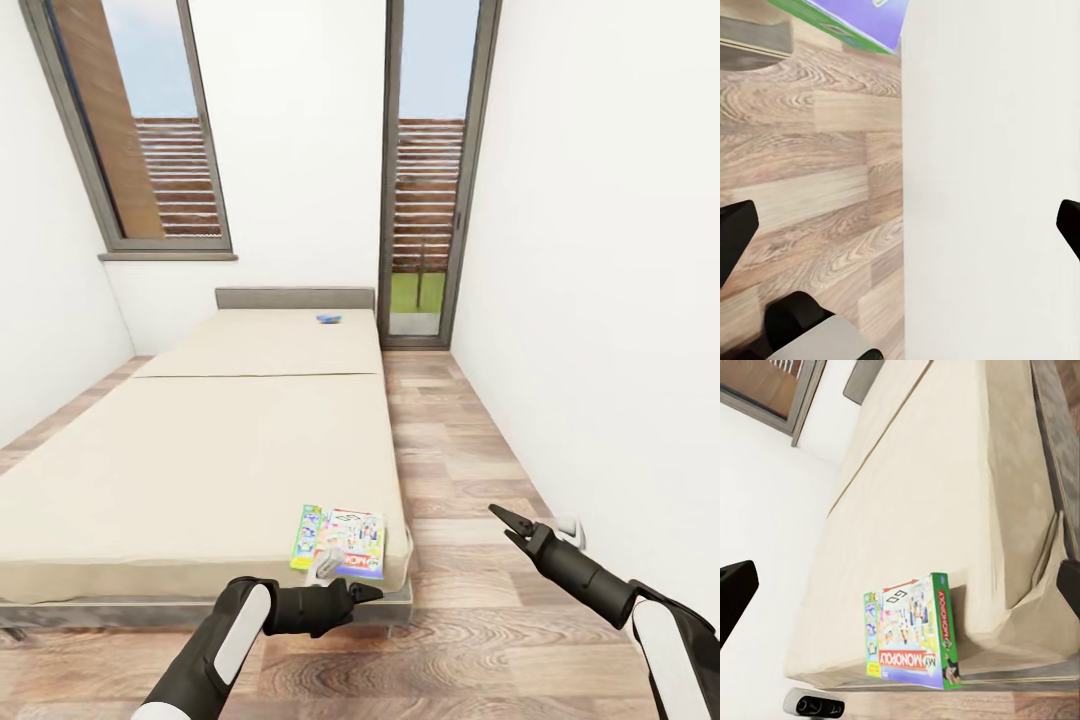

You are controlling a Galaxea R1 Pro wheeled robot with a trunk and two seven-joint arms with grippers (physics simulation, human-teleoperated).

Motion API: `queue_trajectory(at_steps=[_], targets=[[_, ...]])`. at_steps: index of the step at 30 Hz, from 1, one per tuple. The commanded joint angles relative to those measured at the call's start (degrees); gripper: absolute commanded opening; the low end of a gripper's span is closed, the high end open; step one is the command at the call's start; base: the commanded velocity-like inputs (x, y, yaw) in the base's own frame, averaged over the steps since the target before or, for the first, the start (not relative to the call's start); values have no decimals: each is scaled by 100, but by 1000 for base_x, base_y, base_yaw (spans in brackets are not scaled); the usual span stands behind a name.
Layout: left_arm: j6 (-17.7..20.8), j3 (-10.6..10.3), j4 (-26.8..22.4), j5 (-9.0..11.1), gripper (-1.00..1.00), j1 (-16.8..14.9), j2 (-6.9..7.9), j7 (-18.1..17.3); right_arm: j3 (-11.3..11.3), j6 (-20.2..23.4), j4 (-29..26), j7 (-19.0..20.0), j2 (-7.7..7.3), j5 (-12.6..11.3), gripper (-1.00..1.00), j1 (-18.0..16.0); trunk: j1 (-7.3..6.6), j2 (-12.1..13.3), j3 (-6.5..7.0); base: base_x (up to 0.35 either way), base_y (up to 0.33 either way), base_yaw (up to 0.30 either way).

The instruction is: Put all the toys in the child's room - the three board games (two on the bed and one on the table), the two jigsaw puzzles on the table, and the tennis ball on the table - inside the toy box on the table in the child's room.

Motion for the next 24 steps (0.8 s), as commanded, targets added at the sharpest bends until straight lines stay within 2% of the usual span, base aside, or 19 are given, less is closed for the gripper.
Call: queue_trajectory(at_steps=[1, 10, 19, 24], targets=[[21, 6, -2, -23, 100, -3, -1, -23, -9, 33, 1, 23, 2, 8, 100, -5, -1, -2, -5, 0, -121, 0], [14, 6, -2, -23, 100, -3, -1, -6, -9, 33, 1, 23, 6, 11, 100, -5, -1, -2, -5, 0, -184, 0], [-1, -11, 10, -46, 100, -3, 16, 7, -12, 33, 1, 24, -17, 10, 100, -5, -1, -2, -5, 0, -28, 0], [-184, -31, 14, -51, 100, -8, 80, -16, -23, 37, 8, 30, -33, 2, 100, -5, -1, -2, -5, 0, -2, 0]])
